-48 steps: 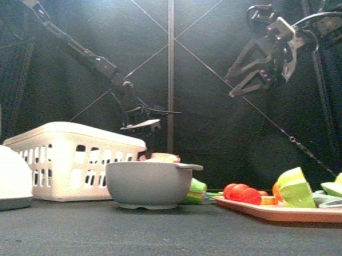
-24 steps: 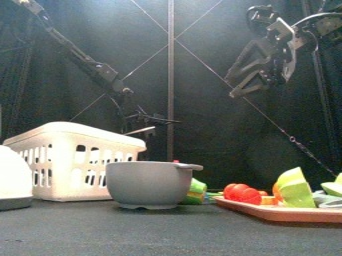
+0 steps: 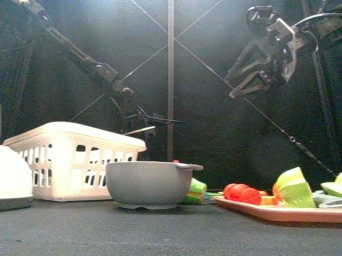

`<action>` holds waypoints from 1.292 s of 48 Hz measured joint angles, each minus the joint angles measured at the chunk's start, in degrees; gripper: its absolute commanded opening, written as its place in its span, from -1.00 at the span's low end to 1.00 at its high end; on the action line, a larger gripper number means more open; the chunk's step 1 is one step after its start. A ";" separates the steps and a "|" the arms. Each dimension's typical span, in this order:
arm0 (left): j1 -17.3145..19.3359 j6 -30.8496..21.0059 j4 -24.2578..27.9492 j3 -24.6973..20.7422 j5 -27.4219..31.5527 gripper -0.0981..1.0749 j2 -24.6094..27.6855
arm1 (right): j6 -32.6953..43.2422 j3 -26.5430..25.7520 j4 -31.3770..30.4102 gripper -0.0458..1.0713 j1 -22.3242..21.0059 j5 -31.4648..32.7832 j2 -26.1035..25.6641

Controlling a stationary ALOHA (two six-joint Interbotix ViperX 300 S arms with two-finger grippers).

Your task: Place pan at top of table

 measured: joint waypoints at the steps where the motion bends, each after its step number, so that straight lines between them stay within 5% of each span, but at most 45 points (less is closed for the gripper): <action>1: 0.00 0.00 0.00 0.00 0.00 0.18 0.00 | 0.09 0.00 0.00 0.81 0.00 0.00 0.00; 26: 0.00 0.00 -0.09 0.00 0.09 0.78 0.00 | 0.09 0.09 0.00 0.81 0.00 0.00 0.00; 62: 0.00 -0.09 -0.09 0.00 0.00 0.79 0.00 | 0.09 0.09 -0.09 0.81 0.00 0.00 0.00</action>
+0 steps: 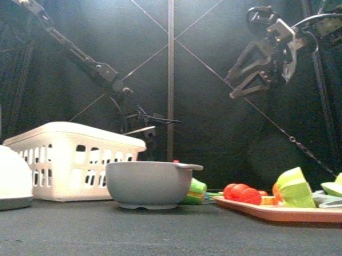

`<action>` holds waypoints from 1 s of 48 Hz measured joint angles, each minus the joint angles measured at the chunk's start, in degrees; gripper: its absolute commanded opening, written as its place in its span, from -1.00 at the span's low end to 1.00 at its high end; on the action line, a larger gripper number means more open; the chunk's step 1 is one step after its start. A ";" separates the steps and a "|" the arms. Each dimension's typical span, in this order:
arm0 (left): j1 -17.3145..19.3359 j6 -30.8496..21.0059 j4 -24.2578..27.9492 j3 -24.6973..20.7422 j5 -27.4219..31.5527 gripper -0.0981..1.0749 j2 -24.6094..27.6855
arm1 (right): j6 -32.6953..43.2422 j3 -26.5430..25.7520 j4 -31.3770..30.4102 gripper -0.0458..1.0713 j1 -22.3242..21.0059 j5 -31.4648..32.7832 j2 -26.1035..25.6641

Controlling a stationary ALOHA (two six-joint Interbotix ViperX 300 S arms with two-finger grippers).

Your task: Place pan at top of table

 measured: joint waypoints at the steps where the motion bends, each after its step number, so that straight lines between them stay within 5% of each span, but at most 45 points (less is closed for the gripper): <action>1: 0.00 0.00 0.00 0.00 0.00 0.79 0.00 | 0.00 0.00 0.09 0.81 0.00 0.00 0.00; 48: 0.00 0.09 0.00 0.00 0.00 0.78 0.00 | 0.00 0.00 1.05 0.81 -0.18 0.00 -0.09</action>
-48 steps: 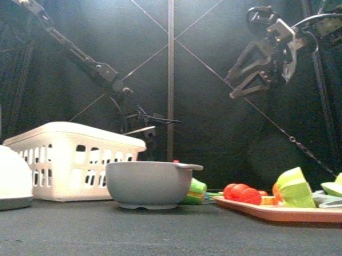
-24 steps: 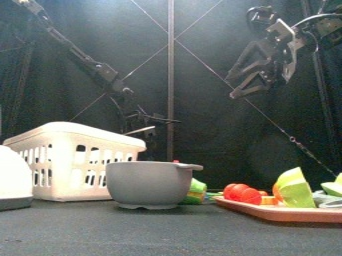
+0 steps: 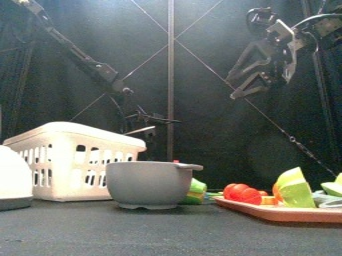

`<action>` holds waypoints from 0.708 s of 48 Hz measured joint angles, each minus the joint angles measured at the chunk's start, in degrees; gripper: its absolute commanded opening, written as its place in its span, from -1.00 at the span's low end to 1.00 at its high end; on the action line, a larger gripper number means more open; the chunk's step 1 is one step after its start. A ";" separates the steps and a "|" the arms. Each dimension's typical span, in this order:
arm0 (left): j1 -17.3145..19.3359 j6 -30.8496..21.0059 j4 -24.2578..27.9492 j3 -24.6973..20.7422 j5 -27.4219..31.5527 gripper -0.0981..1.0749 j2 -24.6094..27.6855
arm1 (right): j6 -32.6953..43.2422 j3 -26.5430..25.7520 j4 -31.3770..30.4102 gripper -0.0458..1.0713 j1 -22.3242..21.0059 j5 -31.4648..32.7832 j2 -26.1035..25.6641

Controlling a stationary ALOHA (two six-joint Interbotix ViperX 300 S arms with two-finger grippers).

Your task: Place pan at top of table

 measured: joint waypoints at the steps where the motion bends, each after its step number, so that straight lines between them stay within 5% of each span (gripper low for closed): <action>1: 0.00 0.00 0.00 0.00 0.00 0.78 0.00 | 0.00 0.00 -0.09 0.81 0.00 0.00 0.00; 22: -1.14 -0.35 0.18 1.23 0.97 0.78 -0.88 | 0.00 -0.88 -1.32 0.81 -0.44 0.88 0.18; 26: -9.49 -3.34 1.58 10.46 1.67 0.78 -9.93 | 0.09 -1.14 -1.41 0.81 -0.44 0.88 0.44; 32: -30.85 -7.21 2.72 19.16 4.57 0.78 -28.48 | 0.00 -1.32 -1.67 0.81 -0.44 0.88 1.23; 34: -34.45 -8.53 3.16 21.71 6.06 0.78 -35.07 | 0.00 -1.58 -1.93 0.81 -0.62 0.97 1.58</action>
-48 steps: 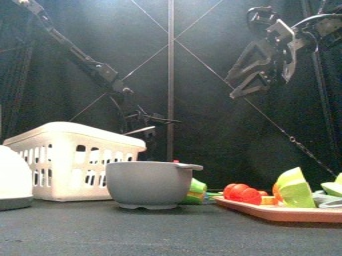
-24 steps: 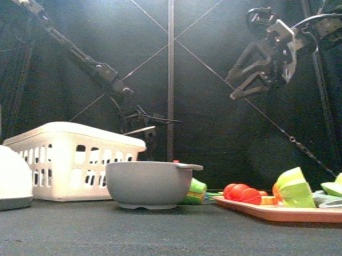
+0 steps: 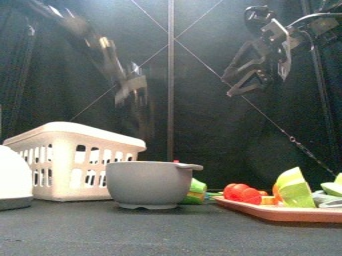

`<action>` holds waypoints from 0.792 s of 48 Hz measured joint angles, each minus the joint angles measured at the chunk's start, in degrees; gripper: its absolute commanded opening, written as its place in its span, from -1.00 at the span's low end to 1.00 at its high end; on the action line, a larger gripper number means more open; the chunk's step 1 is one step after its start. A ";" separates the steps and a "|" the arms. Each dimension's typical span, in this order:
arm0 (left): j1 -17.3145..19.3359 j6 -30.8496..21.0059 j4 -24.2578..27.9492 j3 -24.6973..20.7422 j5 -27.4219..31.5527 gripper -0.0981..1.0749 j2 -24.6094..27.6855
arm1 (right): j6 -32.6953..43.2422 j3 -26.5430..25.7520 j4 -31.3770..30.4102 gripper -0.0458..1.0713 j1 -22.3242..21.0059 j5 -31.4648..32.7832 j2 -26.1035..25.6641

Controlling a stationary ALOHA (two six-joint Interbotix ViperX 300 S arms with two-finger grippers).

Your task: Place pan at top of table

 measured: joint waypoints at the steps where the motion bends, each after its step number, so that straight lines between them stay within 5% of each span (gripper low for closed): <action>1: -0.44 -0.79 0.26 1.14 0.35 0.78 -3.25 | 0.00 -0.18 -0.18 0.81 -0.09 -0.09 0.18; 5: 1.05 -5.01 2.29 5.45 3.96 0.78 -12.22 | 0.00 -0.62 -0.70 0.81 -0.26 0.00 0.79; 10: -0.79 -7.38 2.72 9.84 7.73 0.78 -15.82 | 0.18 -0.79 -0.88 0.81 -0.44 -0.09 1.41; 22: -3.52 -8.09 4.22 15.56 9.05 0.78 -18.19 | 0.09 -1.67 -1.49 0.81 -0.53 -0.18 3.16; 38: -4.75 -8.09 4.83 16.61 9.14 0.78 -18.28 | 0.09 -1.85 -1.85 0.81 -0.97 -0.18 3.69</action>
